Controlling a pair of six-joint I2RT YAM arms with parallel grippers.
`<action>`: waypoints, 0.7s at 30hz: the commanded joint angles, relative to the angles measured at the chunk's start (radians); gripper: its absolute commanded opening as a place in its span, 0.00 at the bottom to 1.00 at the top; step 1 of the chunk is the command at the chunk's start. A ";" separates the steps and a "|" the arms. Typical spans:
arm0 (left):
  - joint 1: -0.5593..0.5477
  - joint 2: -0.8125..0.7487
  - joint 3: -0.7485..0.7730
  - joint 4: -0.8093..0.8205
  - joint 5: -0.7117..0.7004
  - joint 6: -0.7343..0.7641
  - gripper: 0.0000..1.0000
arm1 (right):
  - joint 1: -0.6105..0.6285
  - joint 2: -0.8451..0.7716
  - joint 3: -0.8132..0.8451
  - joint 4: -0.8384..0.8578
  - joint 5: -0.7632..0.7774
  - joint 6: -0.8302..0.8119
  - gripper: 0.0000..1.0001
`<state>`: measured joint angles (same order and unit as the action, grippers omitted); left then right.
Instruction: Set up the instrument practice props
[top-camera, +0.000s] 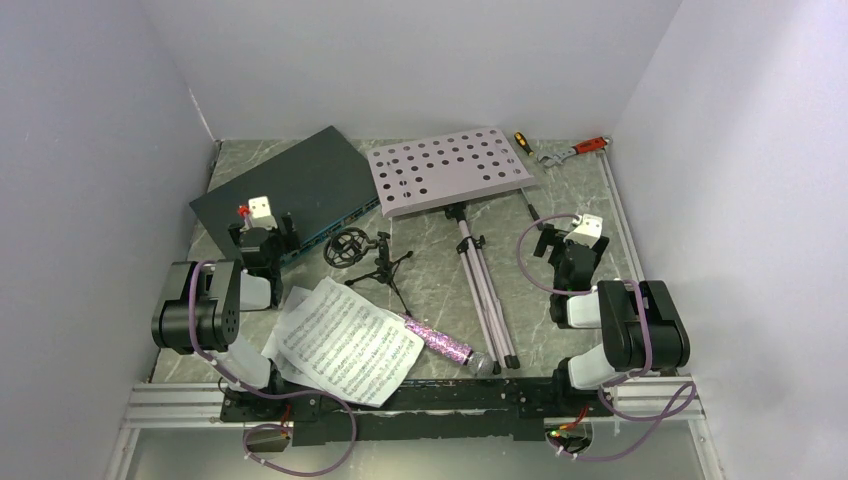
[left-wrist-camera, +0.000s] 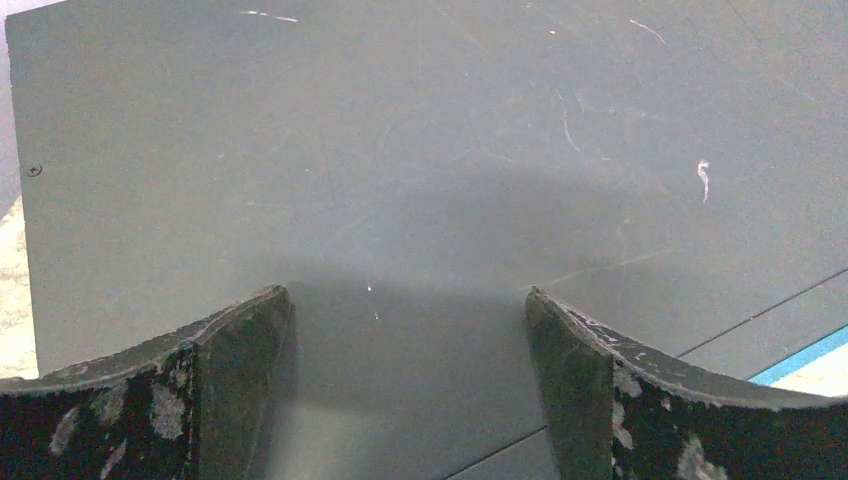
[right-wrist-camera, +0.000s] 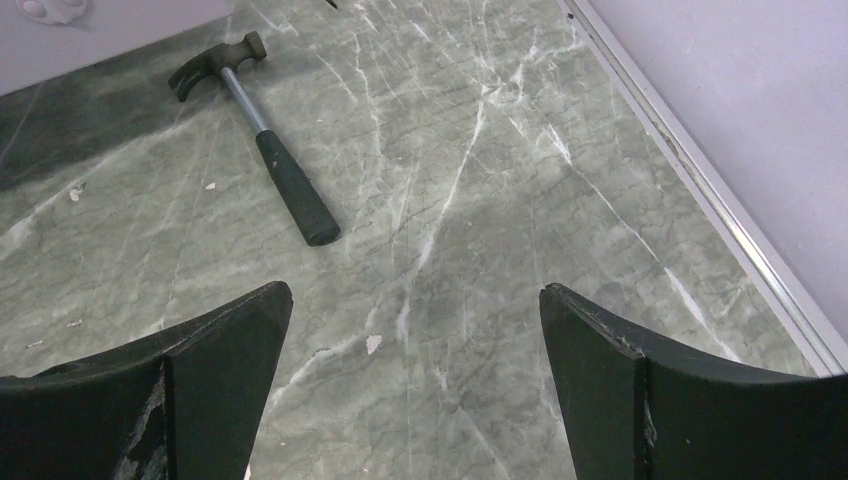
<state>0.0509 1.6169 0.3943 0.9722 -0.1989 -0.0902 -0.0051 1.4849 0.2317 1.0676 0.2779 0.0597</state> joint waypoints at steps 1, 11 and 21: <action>0.000 0.017 0.000 -0.018 0.019 0.020 0.94 | 0.001 -0.005 0.013 0.060 -0.014 -0.009 1.00; 0.001 0.017 -0.001 -0.018 0.018 0.021 0.94 | 0.001 -0.004 0.013 0.061 -0.014 -0.009 1.00; 0.000 -0.261 0.131 -0.483 -0.086 -0.076 0.94 | 0.036 -0.073 0.062 -0.059 0.004 -0.025 1.00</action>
<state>0.0509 1.5528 0.4141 0.8486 -0.2218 -0.1013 -0.0013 1.4826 0.2321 1.0645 0.2783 0.0574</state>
